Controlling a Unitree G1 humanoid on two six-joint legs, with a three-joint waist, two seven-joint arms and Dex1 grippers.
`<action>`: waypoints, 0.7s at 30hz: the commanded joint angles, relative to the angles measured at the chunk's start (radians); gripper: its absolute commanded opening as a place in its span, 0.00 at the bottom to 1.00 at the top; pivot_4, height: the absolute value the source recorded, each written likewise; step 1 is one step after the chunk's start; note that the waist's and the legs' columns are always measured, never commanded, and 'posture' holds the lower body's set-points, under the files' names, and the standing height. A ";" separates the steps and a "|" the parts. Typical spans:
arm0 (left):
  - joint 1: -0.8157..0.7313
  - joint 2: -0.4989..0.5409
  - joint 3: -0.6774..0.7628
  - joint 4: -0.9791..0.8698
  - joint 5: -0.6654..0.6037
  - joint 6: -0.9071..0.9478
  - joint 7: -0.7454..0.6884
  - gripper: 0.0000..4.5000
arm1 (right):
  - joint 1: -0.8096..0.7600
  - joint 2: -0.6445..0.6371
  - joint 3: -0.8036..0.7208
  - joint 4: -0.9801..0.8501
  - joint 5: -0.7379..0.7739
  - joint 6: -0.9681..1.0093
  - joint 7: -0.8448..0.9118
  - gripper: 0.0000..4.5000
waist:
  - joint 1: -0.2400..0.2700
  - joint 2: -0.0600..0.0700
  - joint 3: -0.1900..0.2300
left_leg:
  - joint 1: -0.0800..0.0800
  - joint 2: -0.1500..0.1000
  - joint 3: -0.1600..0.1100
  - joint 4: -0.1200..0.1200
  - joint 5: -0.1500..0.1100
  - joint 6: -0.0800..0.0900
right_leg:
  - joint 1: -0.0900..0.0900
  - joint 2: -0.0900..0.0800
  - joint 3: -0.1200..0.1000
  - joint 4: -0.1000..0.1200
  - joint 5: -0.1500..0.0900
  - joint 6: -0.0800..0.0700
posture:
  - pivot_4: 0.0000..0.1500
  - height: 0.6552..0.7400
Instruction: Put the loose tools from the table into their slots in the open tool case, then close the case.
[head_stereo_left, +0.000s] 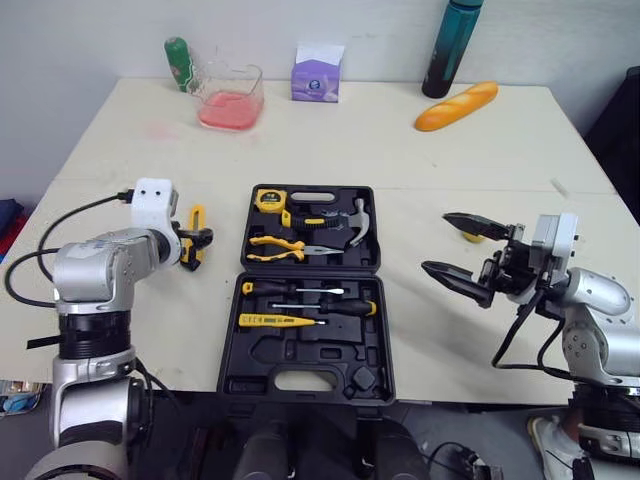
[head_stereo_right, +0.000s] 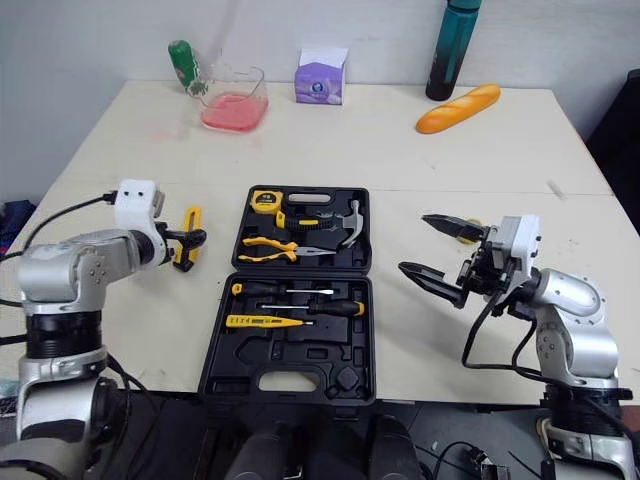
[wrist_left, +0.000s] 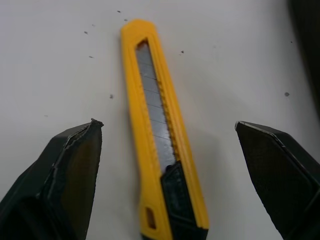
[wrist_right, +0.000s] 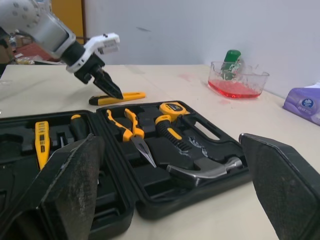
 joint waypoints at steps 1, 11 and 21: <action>-0.036 0.007 0.010 0.035 0.033 -0.041 0.005 0.99 | 0.009 -0.003 -0.008 -0.072 0.029 0.024 -0.028 1.00 | 0.000 -0.001 0.000 | 0.000 0.000 0.000 0.000 0.000 0.000 | 0.000 0.000 0.000 0.000 0.000 0.000 | 1.00 1.00; -0.054 -0.022 -0.018 0.160 0.057 -0.105 -0.023 0.99 | -0.024 -0.006 -0.003 -0.157 0.058 0.107 -0.093 1.00 | 0.008 -0.002 0.000 | 0.000 -0.001 0.001 0.000 0.000 0.000 | 0.000 0.000 0.000 0.001 0.000 0.000 | 1.00 1.00; -0.011 -0.040 0.042 0.161 0.057 -0.094 -0.021 0.31 | -0.025 -0.006 0.003 -0.153 0.052 0.116 -0.091 1.00 | 0.009 -0.002 0.000 | 0.000 -0.001 0.001 0.000 0.000 0.001 | 0.000 -0.001 0.000 0.001 0.000 0.000 | 1.00 1.00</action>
